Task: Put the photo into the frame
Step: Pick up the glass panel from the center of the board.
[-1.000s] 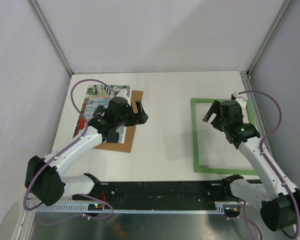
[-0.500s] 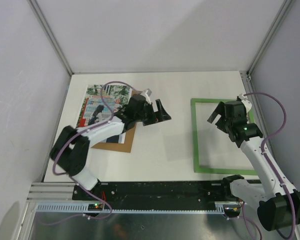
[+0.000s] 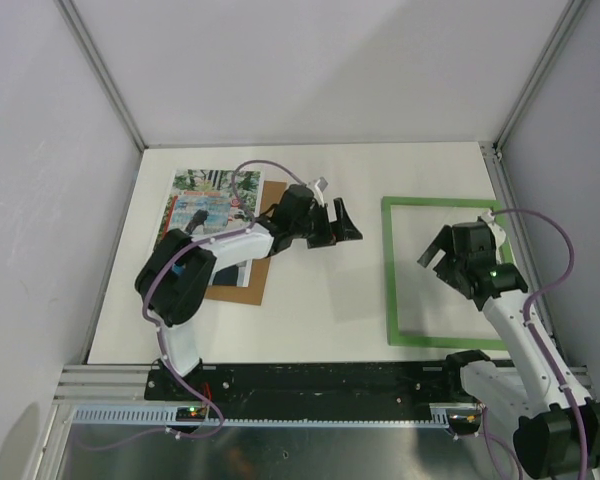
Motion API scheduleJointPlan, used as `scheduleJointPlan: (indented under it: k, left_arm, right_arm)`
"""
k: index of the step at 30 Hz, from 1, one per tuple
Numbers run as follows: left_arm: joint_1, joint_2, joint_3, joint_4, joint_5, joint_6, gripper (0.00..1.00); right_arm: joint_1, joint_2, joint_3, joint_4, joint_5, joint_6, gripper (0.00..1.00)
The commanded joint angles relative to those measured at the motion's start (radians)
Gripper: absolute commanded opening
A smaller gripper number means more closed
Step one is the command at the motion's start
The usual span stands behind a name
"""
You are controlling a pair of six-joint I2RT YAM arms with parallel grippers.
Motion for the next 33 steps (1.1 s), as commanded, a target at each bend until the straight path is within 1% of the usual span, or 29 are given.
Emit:
scheduleJointPlan:
  k: [1, 5, 7, 10, 17, 23, 28, 33]
  left_arm:
    - [0.043, 0.040, 0.125, -0.001, -0.012, 0.077, 1.00]
    - [0.092, 0.129, 0.239, -0.020, -0.009, 0.129, 1.00]
    - [0.118, 0.184, 0.300, -0.027, 0.020, 0.143, 1.00]
    - [0.145, 0.255, 0.379, -0.030, 0.054, 0.156, 1.00]
    - [0.163, 0.368, 0.553, -0.044, 0.078, 0.195, 1.00]
    - [0.167, 0.458, 0.685, -0.055, 0.100, 0.211, 1.00]
    - [0.172, 0.544, 0.783, -0.068, 0.132, 0.198, 1.00]
    - [0.172, 0.616, 0.859, -0.093, 0.135, 0.193, 1.00]
  right_arm:
    - [-0.004, -0.077, -0.091, -0.035, -0.088, 0.111, 0.99]
    - [-0.004, -0.129, -0.184, -0.007, -0.166, 0.195, 0.99]
    - [-0.004, -0.144, -0.239, 0.034, -0.245, 0.234, 0.99]
    - [-0.004, -0.149, -0.293, 0.078, -0.301, 0.272, 0.99]
    - [-0.003, -0.162, -0.365, 0.121, -0.336, 0.339, 0.99]
    - [-0.002, -0.159, -0.444, 0.225, -0.356, 0.389, 0.99]
    - [-0.002, -0.195, -0.475, 0.285, -0.316, 0.418, 0.99]
    - [-0.003, -0.240, -0.526, 0.366, -0.286, 0.456, 0.99]
